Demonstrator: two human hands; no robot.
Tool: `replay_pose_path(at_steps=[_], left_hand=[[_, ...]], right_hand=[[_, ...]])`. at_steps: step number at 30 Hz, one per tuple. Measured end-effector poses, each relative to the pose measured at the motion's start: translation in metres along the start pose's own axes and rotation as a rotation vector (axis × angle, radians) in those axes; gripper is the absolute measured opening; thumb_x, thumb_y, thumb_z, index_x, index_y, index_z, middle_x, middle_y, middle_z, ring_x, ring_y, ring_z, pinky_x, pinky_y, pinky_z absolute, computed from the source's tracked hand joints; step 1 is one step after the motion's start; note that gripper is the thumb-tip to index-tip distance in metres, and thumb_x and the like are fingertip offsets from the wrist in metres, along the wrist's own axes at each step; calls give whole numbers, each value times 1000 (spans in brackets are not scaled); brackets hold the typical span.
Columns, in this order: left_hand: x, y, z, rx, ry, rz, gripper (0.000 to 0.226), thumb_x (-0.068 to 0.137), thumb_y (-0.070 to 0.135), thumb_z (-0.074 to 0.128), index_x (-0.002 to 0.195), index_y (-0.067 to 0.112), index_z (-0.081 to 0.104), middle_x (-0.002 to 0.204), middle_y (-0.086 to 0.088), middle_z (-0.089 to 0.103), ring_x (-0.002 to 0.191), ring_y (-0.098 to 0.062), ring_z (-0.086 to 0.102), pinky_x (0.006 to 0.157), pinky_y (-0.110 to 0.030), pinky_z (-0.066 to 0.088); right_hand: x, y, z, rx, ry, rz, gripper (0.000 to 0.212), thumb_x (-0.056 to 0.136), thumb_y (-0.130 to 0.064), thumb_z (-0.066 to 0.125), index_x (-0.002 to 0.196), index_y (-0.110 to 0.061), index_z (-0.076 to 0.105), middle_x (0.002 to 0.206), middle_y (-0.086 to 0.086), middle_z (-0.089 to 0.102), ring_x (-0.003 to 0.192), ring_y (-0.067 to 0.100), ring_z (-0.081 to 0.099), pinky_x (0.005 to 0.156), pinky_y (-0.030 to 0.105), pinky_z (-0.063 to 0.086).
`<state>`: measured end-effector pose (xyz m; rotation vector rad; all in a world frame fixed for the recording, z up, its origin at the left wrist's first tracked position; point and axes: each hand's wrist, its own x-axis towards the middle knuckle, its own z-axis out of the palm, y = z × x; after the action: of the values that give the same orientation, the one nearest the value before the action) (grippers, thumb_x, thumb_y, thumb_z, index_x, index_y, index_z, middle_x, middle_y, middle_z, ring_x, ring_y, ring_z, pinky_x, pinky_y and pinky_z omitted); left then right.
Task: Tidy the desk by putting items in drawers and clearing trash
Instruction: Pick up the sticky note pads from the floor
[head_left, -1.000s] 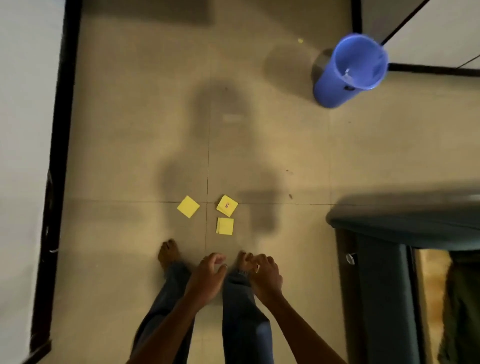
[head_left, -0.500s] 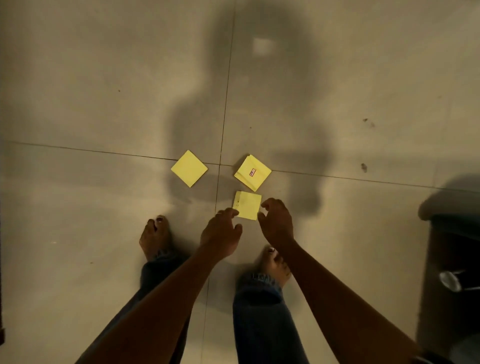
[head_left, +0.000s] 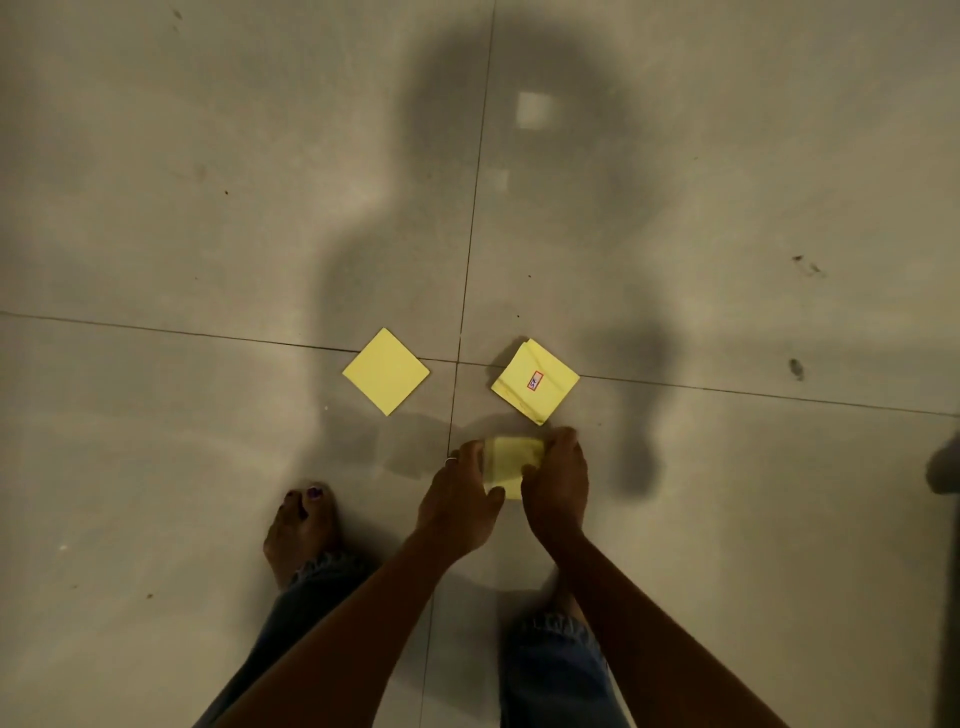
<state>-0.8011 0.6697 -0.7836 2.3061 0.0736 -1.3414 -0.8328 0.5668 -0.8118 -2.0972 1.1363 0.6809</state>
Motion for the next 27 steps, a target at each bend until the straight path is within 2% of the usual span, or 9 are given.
replay_pose_path(at_steps=[3, 7, 11, 14, 16, 18, 21, 23, 27], left_hand=[[2, 0, -8, -46, 4, -20, 65, 88, 19, 63, 142, 14, 29, 143, -7, 42, 129, -22, 42, 101, -31, 39], [6, -6, -19, -6, -2, -35, 68, 85, 17, 66, 142, 14, 28, 143, -8, 41, 130, -23, 41, 101, -32, 40], [-6, -23, -19, 130, 103, -151, 64, 85, 16, 66, 139, 18, 33, 142, -6, 39, 129, -25, 41, 100, -37, 42], [-25, -44, -6, -19, 180, -296, 54, 85, 5, 61, 135, 13, 41, 140, -13, 39, 126, -29, 43, 100, -36, 40], [-35, -58, 4, -75, 219, -311, 54, 83, -1, 58, 134, 8, 43, 140, -16, 38, 125, -32, 42, 98, -36, 40], [-41, -69, 11, -49, 273, -293, 52, 86, 0, 54, 135, 12, 42, 142, -12, 37, 127, -30, 40, 97, -35, 42], [-36, -80, 12, 54, 323, -247, 46, 93, 14, 49, 137, 20, 37, 144, -4, 36, 130, -21, 38, 104, -29, 37], [-30, -87, 7, 98, 306, -204, 49, 92, 15, 49, 139, 19, 34, 144, -5, 35, 130, -21, 38, 104, -26, 33], [-24, -82, -8, -85, 324, -182, 54, 87, 0, 53, 138, 12, 39, 138, -14, 39, 121, -30, 45, 98, -36, 42]], right_hand=[[-6, -2, 2, -76, -42, -86, 23, 93, -10, 51, 115, -4, 57, 120, 13, 52, 107, 24, 50, 84, 24, 41], [-20, -3, -1, -42, -115, -236, 19, 89, -10, 58, 108, -7, 58, 119, 9, 52, 106, 20, 50, 82, 17, 37], [-32, 4, -2, -290, -204, -481, 33, 91, -13, 54, 123, -14, 49, 131, 5, 45, 115, 18, 45, 94, 27, 39], [-46, 3, 17, -544, -333, -647, 46, 91, -11, 51, 136, -10, 39, 144, 12, 36, 129, 29, 37, 103, 41, 35], [-58, 2, 37, -645, -343, -767, 41, 87, -11, 50, 128, -12, 50, 137, 13, 46, 126, 32, 45, 93, 45, 45], [-67, 4, 57, -671, -348, -878, 37, 78, -23, 46, 110, -23, 65, 113, 3, 63, 101, 23, 64, 68, 33, 53], [-72, 0, 71, -739, -395, -899, 37, 66, -35, 65, 103, -31, 67, 100, -6, 67, 82, 15, 65, 58, 27, 51], [-71, 2, 78, -770, -392, -833, 49, 53, -38, 78, 100, -31, 68, 100, -4, 67, 84, 17, 64, 60, 30, 52], [-65, 11, 86, -762, -327, -721, 51, 42, -33, 88, 90, -26, 74, 101, 0, 67, 91, 22, 58, 66, 31, 54]])
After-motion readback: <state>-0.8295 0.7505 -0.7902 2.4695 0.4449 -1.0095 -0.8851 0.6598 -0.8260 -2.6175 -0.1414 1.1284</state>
